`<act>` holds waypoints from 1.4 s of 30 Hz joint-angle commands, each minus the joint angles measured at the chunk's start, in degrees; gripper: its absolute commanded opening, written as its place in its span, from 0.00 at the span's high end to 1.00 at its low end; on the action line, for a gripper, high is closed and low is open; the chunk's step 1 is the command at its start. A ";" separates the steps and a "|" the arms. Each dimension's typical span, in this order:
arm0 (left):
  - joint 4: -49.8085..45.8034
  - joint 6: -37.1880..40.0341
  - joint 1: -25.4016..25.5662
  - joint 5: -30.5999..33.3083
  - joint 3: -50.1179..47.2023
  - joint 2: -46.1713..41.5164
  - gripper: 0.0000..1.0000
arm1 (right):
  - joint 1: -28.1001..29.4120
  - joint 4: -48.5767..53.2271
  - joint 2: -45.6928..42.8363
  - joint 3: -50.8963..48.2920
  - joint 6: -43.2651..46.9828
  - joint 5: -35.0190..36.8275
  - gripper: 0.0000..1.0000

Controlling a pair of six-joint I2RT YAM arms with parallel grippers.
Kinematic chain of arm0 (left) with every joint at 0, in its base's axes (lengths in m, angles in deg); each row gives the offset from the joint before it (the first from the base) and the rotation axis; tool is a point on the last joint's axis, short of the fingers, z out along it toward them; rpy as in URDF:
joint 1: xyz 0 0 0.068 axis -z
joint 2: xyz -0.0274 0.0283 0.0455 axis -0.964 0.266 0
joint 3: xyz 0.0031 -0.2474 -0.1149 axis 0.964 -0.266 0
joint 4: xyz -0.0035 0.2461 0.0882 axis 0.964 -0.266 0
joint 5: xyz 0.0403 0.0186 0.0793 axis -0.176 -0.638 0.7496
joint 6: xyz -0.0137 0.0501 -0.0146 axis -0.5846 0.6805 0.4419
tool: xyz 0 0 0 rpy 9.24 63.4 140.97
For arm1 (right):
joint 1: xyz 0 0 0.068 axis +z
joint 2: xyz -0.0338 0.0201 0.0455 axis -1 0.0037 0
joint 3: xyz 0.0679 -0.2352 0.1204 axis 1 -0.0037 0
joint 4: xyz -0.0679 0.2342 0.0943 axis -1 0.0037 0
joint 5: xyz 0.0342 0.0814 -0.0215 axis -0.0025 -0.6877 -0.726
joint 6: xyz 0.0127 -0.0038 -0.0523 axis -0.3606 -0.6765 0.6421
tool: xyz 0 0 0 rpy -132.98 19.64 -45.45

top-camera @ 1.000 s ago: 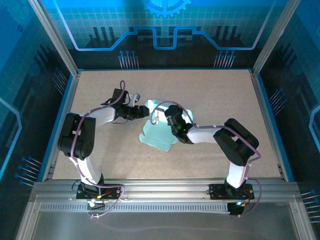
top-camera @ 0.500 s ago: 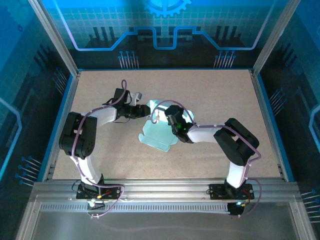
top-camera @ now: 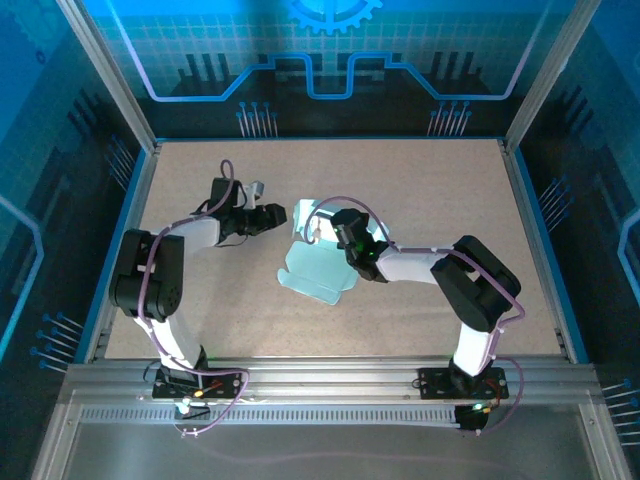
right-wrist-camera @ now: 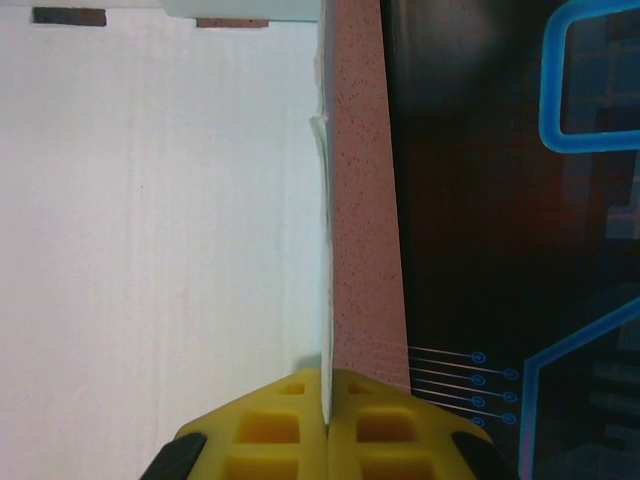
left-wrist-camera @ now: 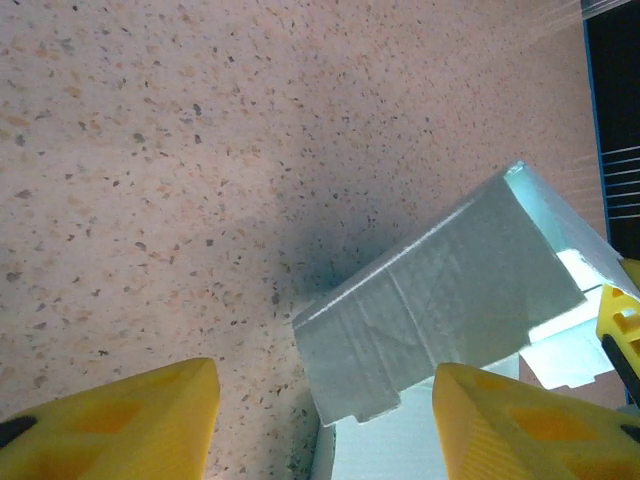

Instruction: Fold the paper box

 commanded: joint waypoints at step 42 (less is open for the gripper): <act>-10.63 9.12 6.87 -6.63 13.78 10.03 0.47 | -1.00 9.70 -2.70 4.88 -2.31 -6.26 1.00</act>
